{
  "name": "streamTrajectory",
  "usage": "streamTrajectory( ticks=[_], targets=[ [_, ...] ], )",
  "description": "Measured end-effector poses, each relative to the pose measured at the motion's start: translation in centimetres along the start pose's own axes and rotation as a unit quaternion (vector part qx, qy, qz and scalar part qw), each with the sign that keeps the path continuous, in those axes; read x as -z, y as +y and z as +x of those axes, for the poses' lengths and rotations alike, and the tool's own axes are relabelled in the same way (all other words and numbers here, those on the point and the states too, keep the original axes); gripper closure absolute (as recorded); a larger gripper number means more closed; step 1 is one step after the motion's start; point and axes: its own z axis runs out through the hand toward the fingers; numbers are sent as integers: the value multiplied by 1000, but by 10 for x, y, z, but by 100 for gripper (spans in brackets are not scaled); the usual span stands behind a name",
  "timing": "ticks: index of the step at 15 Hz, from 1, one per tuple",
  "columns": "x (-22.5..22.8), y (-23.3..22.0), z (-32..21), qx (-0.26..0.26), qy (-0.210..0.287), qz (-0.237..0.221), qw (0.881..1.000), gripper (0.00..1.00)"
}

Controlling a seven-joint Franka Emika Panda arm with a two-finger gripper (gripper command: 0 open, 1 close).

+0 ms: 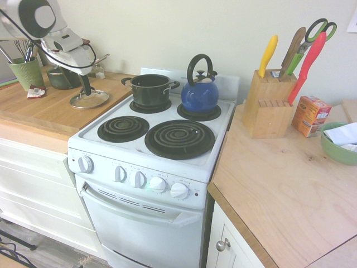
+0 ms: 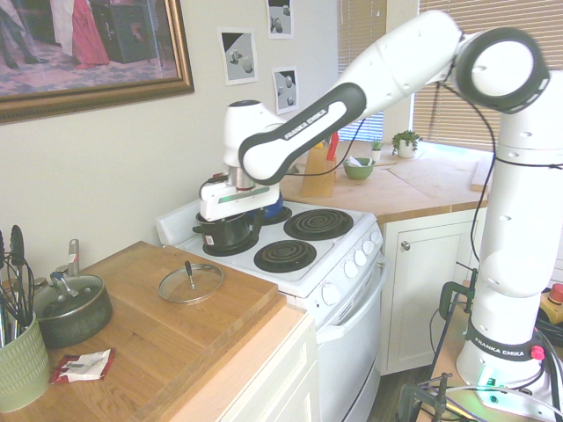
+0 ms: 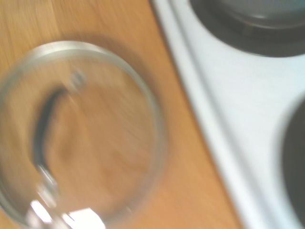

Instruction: Cover the lid of the pot

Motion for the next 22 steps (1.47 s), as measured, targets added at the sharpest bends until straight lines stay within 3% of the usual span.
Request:
streamTrajectory(
  ticks=[3,8,13,14,22],
  targets=[
    [-21,-56,-16,-57,2,7,998,0],
    [-51,-115,-26,-124,17,-31,992,0],
    [-66,-140,-29,-142,10,-79,987,0],
    [-68,-141,-29,-144,10,-88,986,100],
    [-90,-140,-41,-142,-1,-117,983,100]
  ],
)
